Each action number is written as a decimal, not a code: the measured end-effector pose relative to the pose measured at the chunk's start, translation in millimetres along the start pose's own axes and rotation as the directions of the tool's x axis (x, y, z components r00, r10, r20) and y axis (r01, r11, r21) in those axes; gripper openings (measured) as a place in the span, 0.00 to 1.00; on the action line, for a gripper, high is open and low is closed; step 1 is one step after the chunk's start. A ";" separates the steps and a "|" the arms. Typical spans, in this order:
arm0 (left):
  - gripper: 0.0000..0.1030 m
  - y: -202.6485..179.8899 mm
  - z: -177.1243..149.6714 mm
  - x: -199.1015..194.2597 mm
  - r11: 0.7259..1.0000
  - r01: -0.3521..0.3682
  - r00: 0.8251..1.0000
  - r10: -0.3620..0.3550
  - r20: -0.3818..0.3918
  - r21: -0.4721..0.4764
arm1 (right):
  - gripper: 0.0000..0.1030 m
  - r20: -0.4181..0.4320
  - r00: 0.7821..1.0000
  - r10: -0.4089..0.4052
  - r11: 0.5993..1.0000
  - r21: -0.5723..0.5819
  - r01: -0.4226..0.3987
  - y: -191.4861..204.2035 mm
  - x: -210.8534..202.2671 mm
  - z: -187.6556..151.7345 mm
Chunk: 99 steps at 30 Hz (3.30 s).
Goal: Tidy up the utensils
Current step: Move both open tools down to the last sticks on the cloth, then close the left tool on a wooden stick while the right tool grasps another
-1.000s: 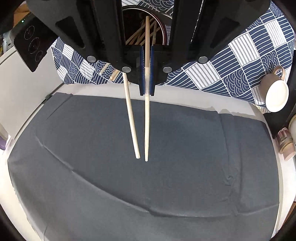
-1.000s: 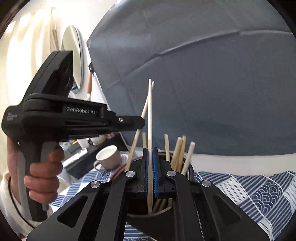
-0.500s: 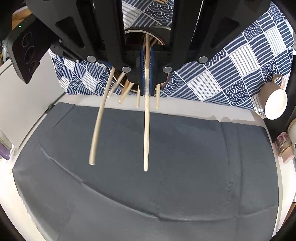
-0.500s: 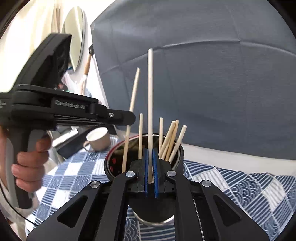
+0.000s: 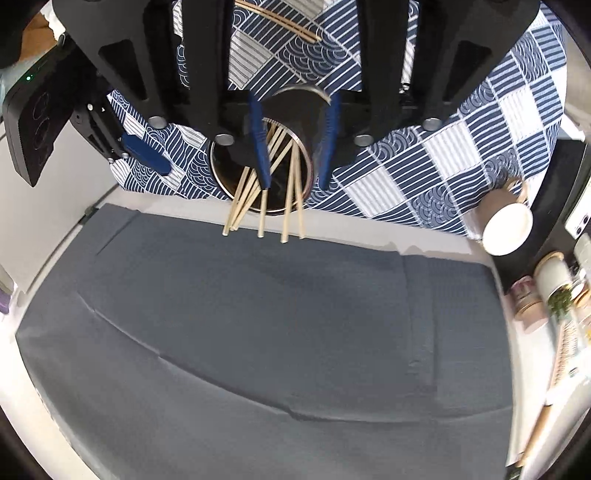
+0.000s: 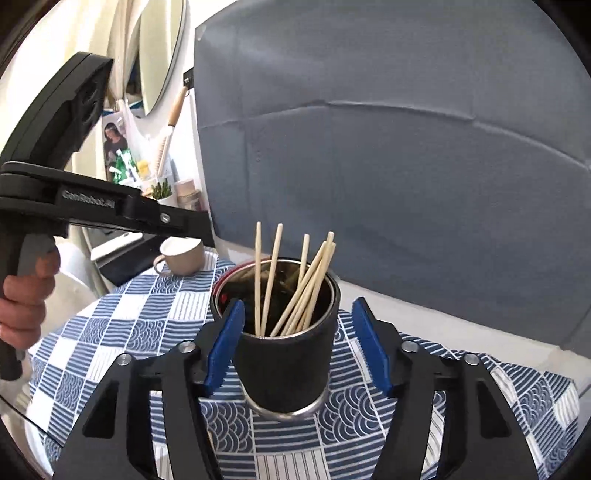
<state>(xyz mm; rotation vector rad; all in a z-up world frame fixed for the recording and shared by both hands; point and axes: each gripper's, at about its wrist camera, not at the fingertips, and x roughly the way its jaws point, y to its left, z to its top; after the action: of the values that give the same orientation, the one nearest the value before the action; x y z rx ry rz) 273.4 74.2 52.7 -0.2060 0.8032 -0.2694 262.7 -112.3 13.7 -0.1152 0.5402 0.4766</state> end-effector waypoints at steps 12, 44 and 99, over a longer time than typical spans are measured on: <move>0.84 22.9 -52.6 -20.7 0.989 -0.096 0.995 0.092 -0.041 -0.111 | 0.86 -0.154 0.984 -0.085 0.995 -0.065 0.076 -0.4 -10.1 -29.2; 0.87 34.9 -205.9 15.2 0.901 -0.319 0.913 0.210 -0.349 -0.294 | 0.88 -0.476 0.877 0.065 0.959 -0.214 -0.188 29.7 21.7 -144.2; 0.48 -21.1 -216.7 73.2 0.811 -0.543 0.784 0.397 -0.477 -0.218 | 0.34 -0.637 0.740 0.217 0.809 -0.307 -0.501 9.2 60.7 -141.5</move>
<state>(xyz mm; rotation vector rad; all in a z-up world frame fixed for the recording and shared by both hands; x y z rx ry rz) 160.1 14.0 -137.9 -0.2708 1.2962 0.3363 237.9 -111.8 -138.5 -0.6429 1.0575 0.9819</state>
